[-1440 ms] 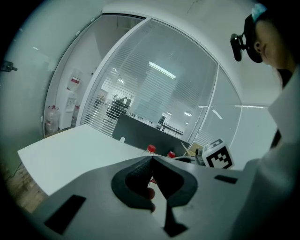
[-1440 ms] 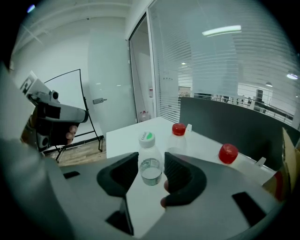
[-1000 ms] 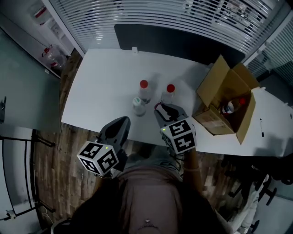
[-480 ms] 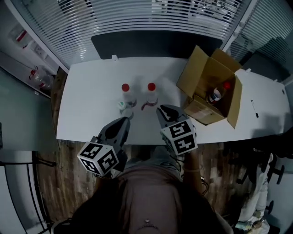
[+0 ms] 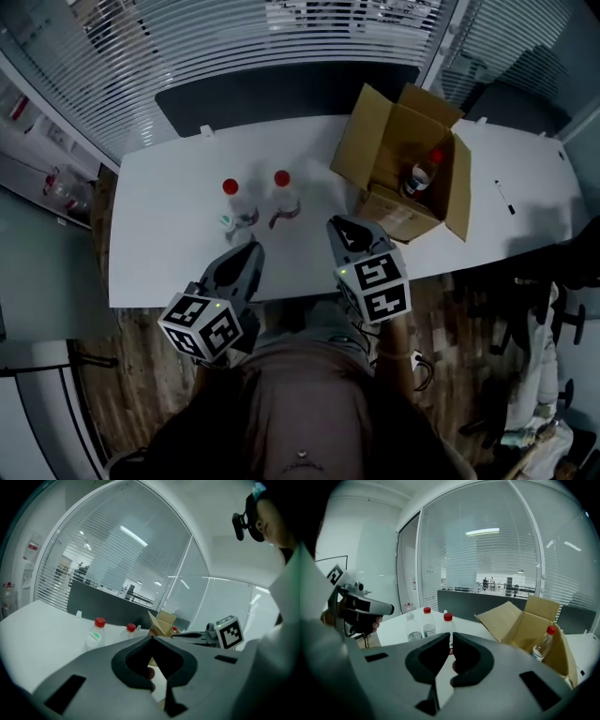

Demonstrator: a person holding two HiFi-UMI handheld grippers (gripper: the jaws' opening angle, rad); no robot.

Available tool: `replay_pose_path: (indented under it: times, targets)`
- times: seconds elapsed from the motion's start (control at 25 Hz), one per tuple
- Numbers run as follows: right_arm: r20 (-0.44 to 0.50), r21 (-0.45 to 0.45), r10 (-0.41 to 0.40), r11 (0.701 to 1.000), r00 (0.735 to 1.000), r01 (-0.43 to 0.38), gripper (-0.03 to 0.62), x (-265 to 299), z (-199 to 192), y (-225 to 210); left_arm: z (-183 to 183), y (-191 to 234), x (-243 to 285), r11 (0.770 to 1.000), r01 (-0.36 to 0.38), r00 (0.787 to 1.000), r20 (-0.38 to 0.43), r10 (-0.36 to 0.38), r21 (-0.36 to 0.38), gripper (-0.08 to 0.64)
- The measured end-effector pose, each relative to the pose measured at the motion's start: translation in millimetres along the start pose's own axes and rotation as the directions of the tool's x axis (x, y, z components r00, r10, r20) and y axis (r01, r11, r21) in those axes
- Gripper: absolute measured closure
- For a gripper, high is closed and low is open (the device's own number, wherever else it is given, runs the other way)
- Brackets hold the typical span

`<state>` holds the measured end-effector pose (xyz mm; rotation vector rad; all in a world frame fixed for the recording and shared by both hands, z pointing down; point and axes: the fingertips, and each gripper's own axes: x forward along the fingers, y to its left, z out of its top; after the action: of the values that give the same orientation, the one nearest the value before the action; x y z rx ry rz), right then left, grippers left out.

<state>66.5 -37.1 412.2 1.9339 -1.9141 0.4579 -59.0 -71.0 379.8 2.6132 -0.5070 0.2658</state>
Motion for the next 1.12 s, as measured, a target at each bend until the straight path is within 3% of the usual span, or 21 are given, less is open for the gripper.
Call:
replay_pose_path:
  times: [0.24, 0.72, 1.12]
  targets:
    - [0.009, 0.029, -0.052, 0.998, 0.999, 0.052, 0.554, -14.5, -8.1, -17.0, -7.1, -6.4, 11.5, 0.998, -0.004, 0.999, -0.039, 0.006, 0.058, 0.552]
    - [0.024, 0.083, -0.118, 0.99, 0.993, 0.115, 0.552, -33.2, -8.1, -46.0, -6.0, -24.5, 41.4, 0.996, 0.078, 0.996, -0.049, -0.076, 0.034, 0.552]
    - [0.07, 0.184, -0.222, 0.961, 0.973, 0.206, 0.552, -50.1, -7.6, -91.3, -1.9, -37.9, 74.6, 0.989, 0.141, 0.988, -0.072, -0.138, 0.038, 0.552]
